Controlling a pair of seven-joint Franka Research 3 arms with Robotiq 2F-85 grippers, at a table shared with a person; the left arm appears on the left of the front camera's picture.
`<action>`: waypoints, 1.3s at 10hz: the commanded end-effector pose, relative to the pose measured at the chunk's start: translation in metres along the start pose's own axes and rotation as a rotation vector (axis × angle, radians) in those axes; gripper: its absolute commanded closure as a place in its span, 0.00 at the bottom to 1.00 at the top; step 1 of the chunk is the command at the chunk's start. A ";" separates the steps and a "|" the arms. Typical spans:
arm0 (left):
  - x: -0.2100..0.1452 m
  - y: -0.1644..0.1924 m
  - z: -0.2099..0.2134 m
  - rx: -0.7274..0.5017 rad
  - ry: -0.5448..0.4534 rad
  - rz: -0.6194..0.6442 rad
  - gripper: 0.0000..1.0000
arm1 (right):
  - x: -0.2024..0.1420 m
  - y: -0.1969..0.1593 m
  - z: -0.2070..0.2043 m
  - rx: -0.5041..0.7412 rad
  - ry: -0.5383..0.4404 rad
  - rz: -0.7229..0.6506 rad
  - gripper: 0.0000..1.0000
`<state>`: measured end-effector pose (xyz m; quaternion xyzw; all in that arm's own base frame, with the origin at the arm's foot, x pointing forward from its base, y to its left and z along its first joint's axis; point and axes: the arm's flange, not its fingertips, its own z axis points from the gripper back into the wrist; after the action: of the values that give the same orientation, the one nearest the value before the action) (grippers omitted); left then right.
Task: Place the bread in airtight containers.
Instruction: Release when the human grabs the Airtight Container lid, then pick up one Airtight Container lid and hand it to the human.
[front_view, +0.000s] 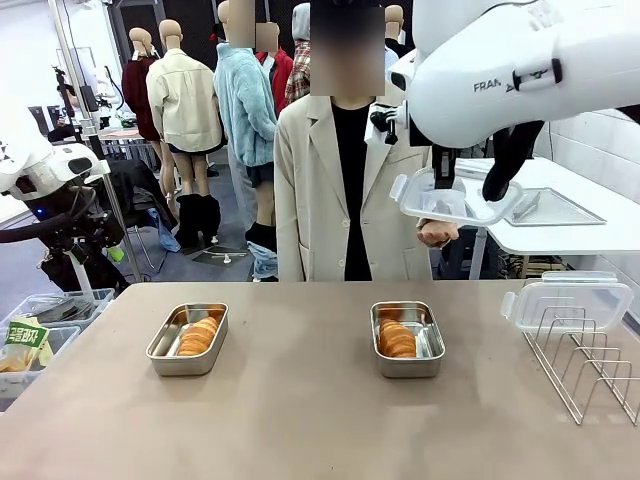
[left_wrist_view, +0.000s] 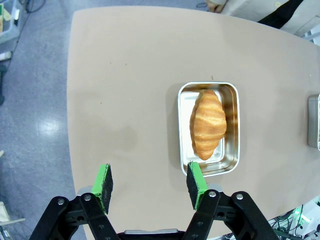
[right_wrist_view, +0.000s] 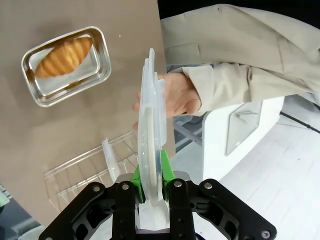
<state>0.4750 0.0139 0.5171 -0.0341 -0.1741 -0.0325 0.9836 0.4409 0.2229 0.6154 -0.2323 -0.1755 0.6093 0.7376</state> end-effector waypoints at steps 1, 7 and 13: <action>0.000 0.001 0.003 0.021 0.002 0.008 0.23 | 0.002 -0.005 -0.004 0.011 0.001 -0.027 1.00; 0.000 0.001 0.003 0.021 0.002 0.008 0.23 | 0.007 -0.005 -0.007 0.013 0.024 -0.008 1.00; 0.000 0.001 0.003 0.021 0.002 0.008 0.23 | -0.035 -0.005 0.017 0.216 0.065 0.132 0.07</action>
<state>0.4750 0.0141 0.5171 -0.0341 -0.1740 -0.0324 0.9836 0.4326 0.2016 0.6174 -0.2133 -0.0954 0.6327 0.7383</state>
